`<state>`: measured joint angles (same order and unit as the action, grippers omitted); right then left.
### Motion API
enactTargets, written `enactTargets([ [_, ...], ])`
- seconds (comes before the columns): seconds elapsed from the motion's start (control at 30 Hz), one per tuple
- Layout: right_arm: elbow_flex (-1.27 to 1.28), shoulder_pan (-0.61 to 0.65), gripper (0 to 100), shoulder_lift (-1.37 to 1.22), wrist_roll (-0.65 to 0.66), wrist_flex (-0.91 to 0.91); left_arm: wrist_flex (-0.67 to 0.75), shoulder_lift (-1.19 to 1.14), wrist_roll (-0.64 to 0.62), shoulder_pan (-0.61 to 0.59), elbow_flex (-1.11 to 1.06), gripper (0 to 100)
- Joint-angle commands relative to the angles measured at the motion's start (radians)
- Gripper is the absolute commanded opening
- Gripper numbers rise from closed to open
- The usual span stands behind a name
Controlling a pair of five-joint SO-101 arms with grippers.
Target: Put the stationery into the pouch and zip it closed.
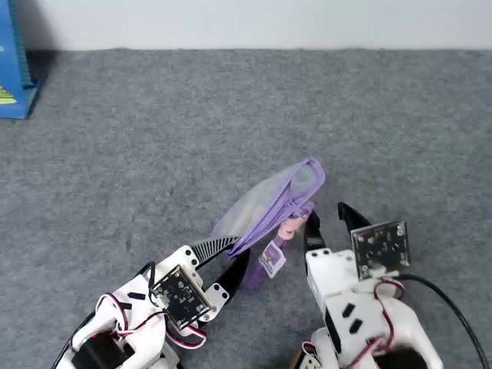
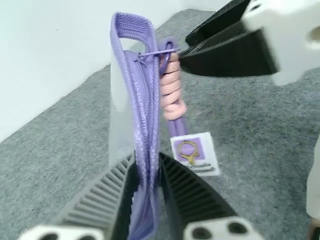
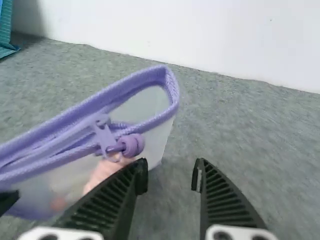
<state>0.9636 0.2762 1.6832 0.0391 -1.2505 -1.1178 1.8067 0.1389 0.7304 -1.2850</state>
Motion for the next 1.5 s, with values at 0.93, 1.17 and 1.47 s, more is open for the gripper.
enactTargets([
  [0.93, -0.112, 0.156, 16.2, -0.033, -0.06, -0.11, -0.011, 0.009, -0.011, -0.006, 0.007, 1],
  [1.17, -0.075, 0.153, 16.1, -0.022, -0.054, -0.079, -0.011, 0.009, -0.011, -0.006, 0.007, 1],
  [1.47, -0.25, 0.156, 16.1, -0.022, -0.055, -0.275, -0.011, 0.009, -0.011, -0.006, 0.005, 1],
])
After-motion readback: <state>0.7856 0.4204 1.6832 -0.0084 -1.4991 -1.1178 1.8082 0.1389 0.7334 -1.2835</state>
